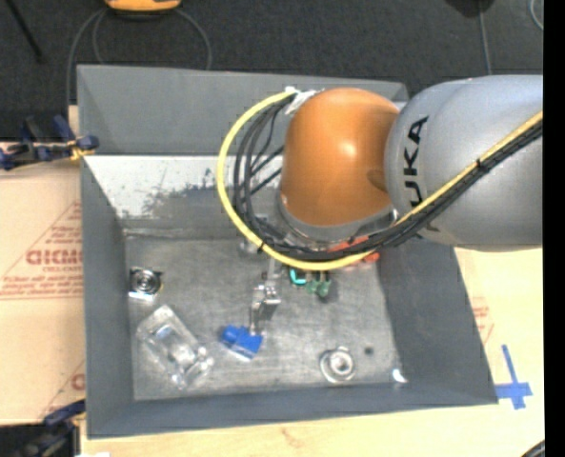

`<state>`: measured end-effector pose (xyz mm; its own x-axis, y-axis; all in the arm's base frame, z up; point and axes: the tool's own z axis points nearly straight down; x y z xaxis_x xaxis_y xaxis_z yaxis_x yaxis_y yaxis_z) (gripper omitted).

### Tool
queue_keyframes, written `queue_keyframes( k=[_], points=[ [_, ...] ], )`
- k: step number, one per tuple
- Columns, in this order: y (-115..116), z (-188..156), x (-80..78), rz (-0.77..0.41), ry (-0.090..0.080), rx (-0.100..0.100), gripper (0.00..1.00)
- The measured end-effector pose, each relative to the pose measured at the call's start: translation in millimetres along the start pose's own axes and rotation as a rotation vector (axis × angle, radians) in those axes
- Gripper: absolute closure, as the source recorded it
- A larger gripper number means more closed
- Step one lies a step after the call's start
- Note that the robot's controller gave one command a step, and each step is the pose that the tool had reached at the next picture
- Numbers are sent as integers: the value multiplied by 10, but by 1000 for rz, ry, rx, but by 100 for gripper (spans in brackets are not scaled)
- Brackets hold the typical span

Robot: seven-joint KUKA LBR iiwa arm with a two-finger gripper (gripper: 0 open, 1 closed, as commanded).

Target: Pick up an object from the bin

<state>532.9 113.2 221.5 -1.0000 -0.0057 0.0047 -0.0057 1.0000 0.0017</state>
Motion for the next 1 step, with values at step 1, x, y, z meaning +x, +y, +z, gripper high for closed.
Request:
queue_keyframes(
  k=[1],
  points=[
    [-330, 1501, 206, -54, -18, -2, 0]
  ],
)
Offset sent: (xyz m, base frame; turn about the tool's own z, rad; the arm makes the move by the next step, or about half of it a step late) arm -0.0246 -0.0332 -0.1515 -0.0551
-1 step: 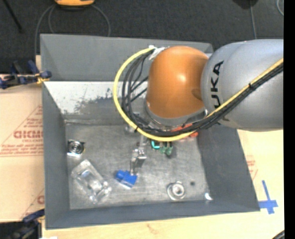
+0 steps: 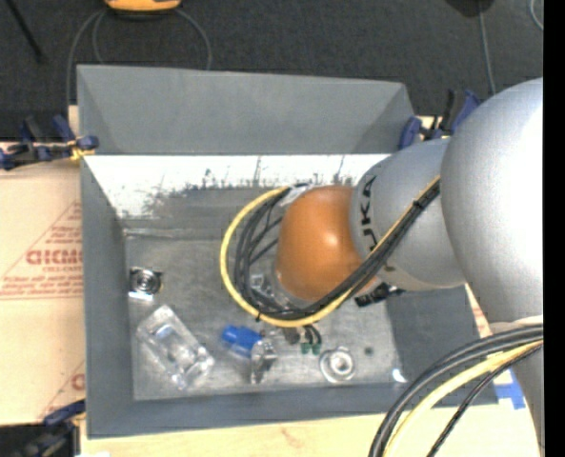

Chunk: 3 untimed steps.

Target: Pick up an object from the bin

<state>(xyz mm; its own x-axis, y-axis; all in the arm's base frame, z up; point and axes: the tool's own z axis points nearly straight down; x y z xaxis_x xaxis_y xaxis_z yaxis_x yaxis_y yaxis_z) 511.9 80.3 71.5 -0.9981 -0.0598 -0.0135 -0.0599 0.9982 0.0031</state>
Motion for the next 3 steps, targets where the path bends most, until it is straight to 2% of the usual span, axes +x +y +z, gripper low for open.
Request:
queue_keyframes(
  k=[1, 2, 3],
  points=[
    [55, -295, 81, 263, 8, 2, 0],
    [51, -286, 202, 399, 14, 4, 0],
    [107, -2, 122, 423, 7, 4, 0]
  ],
)
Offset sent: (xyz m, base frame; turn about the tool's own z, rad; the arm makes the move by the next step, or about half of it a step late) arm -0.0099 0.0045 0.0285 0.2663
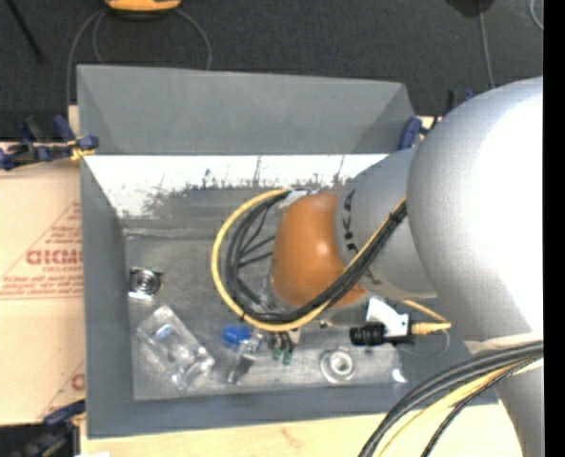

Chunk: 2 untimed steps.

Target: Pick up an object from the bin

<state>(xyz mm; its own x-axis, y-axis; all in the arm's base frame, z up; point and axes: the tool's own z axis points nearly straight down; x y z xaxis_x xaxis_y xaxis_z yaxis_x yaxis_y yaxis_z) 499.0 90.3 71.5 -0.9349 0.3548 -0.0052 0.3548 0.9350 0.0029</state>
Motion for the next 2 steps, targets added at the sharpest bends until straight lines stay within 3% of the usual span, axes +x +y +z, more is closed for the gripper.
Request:
queue_keyframes(
  k=[1, 2],
  points=[
    [3, -18, -12, 0, 3, 0, 0],
    [13, -53, -55, 2, -8, -4, 100]
  ],
)
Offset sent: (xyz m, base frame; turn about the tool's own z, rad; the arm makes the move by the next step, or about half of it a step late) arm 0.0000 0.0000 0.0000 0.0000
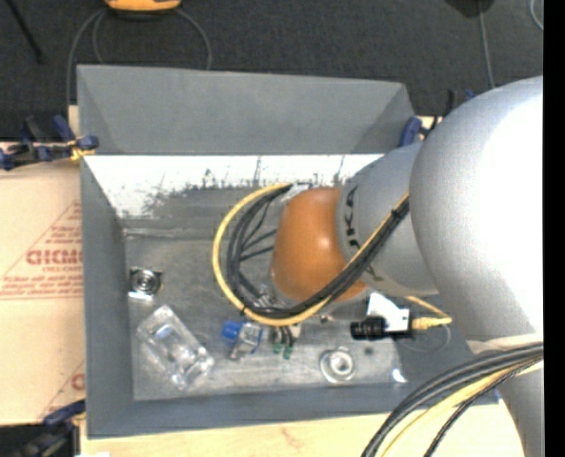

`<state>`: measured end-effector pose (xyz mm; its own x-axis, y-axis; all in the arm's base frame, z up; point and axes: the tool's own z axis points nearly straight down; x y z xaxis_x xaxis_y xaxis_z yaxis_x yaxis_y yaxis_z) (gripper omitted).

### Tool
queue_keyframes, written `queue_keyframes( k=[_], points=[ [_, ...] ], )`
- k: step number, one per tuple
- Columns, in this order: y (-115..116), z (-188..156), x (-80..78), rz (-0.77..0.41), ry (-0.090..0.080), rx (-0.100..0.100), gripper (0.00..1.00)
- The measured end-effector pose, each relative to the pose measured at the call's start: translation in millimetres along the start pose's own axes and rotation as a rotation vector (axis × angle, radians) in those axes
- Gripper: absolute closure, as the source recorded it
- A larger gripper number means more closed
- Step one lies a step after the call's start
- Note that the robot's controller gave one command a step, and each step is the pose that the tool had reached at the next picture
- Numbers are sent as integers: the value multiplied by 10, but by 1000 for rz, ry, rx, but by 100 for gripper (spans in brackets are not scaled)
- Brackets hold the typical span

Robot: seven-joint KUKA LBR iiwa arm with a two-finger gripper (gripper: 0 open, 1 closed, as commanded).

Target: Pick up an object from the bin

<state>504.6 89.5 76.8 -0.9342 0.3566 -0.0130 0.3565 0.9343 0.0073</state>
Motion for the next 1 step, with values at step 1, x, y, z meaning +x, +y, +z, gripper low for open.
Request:
queue_keyframes(
  k=[1],
  points=[
    [16, -905, -35, -4, 5, 1, 100]
  ],
)
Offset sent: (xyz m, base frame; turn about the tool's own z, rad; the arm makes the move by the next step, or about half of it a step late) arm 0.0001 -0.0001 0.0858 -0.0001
